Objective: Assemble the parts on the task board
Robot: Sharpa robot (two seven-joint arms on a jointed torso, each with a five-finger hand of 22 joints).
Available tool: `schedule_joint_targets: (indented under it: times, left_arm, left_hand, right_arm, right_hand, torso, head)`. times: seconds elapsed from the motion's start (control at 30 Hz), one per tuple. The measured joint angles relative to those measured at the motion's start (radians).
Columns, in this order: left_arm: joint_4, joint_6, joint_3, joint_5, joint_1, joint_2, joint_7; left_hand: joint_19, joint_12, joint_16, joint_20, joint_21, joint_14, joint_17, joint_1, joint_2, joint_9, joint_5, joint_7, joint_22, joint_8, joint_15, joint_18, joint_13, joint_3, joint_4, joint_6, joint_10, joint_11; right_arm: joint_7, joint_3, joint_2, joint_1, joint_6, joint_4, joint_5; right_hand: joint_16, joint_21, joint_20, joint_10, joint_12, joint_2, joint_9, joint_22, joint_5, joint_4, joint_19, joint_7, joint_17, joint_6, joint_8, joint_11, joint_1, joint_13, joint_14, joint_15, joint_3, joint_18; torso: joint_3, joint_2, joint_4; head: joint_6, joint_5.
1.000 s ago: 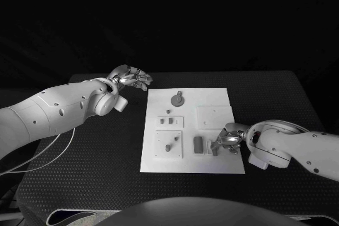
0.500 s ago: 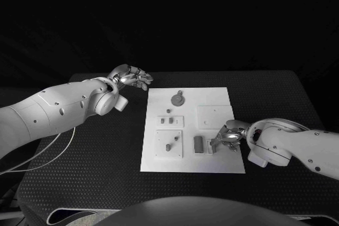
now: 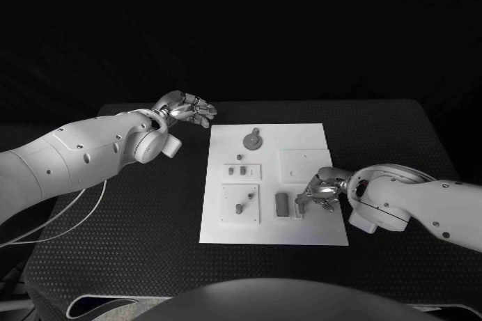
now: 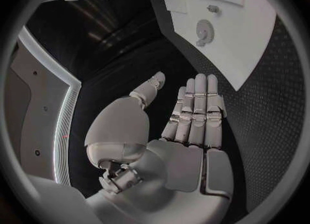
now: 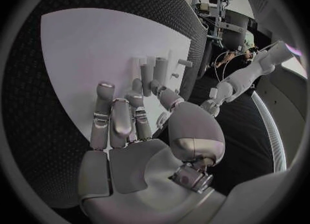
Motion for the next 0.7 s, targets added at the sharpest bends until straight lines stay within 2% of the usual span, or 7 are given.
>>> schedule_joint_targets:
  times: [0.27, 0.7]
  left_arm:
    - [0.001, 0.001, 0.0, 0.0, 0.0, 0.0, 0.0]
    - [0.0, 0.002, 0.0, 0.0, 0.001, 0.002, 0.0]
  left_hand:
    - [0.0, 0.0, 0.0, 0.0, 0.0, 0.0, 0.0, 0.0, 0.0, 0.0, 0.0, 0.0, 0.0, 0.0, 0.0, 0.0, 0.001, 0.0, 0.0, 0.0, 0.0, 0.0]
    - [0.0, 0.0, 0.0, 0.0, 0.0, 0.0, 0.002, 0.0, 0.0, 0.0, 0.0, 0.0, 0.0, 0.0, 0.0, 0.0, 0.001, 0.0, 0.0, 0.0, 0.0, 0.0]
  right_arm:
    - [-0.01, -0.008, 0.016, 0.0, 0.032, -0.016, -0.001]
    - [-0.022, -0.009, 0.035, 0.001, 0.04, -0.03, -0.007]
  right_hand:
    - [0.0, 0.0, 0.0, 0.0, 0.0, -0.002, -0.002, 0.0, 0.0, 0.004, 0.0, 0.0, 0.0, 0.0, 0.0, 0.0, -0.013, 0.0, 0.0, 0.0, -0.004, 0.0]
    - [0.0, 0.0, 0.0, 0.0, -0.001, -0.002, 0.0, 0.0, 0.0, 0.006, 0.0, -0.005, 0.0, 0.006, 0.003, 0.0, -0.013, 0.0, 0.001, 0.002, -0.002, -0.003]
  torso:
    - [0.0002, 0.0, -0.0006]
    - [0.0014, 0.0, -0.0007]
  head:
    - [-0.003, 0.0]
    - [-0.005, 0.001]
